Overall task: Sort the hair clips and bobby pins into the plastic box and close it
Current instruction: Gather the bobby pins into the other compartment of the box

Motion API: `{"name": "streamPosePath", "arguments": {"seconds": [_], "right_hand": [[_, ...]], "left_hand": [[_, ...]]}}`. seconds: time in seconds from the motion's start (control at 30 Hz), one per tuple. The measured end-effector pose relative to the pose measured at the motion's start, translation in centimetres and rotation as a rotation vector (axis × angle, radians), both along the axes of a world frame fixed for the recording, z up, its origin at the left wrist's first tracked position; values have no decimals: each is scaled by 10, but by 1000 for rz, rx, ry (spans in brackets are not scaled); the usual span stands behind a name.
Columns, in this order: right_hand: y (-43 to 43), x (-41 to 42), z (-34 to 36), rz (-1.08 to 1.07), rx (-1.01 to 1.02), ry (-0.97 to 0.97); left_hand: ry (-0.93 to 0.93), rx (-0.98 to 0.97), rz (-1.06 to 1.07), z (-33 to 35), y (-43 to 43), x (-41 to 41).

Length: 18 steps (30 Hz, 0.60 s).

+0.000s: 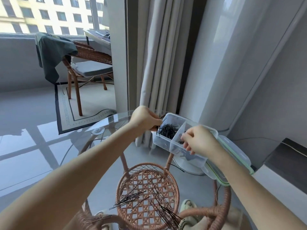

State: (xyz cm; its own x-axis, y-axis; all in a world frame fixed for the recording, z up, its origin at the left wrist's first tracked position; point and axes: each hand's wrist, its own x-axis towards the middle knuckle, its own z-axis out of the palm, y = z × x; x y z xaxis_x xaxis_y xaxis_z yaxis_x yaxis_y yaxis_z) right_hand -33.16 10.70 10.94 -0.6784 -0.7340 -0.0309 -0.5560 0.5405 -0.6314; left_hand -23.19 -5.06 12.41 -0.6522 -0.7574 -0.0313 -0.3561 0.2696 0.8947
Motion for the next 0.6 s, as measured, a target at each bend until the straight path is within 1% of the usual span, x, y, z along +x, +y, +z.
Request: {"name": "streamPosePath", "arguments": {"seconds": [0.07, 0.2, 0.27, 0.37, 0.47, 0.53, 0.6], "right_hand": [[17, 9, -8, 46, 71, 68], [32, 23, -17, 149, 136, 161], [35, 24, -23, 207, 160, 206], [37, 28, -36, 287, 238, 264], [39, 35, -54, 301, 327, 342], [38, 40, -64, 247, 310, 368], [35, 43, -71, 164, 268, 350]], "left_hand": [[-79, -93, -28, -1, -1, -26], [-390, -400, -149, -9, -2, -56], [-489, -498, -201, -9, 0, -61], [-502, -538, -248, -6, 0, -57], [-374, -512, -206, -2, 2, -35], [-318, -534, -154, -2, 5, -10], [-397, -570, -174, -9, 10, 23]]}}
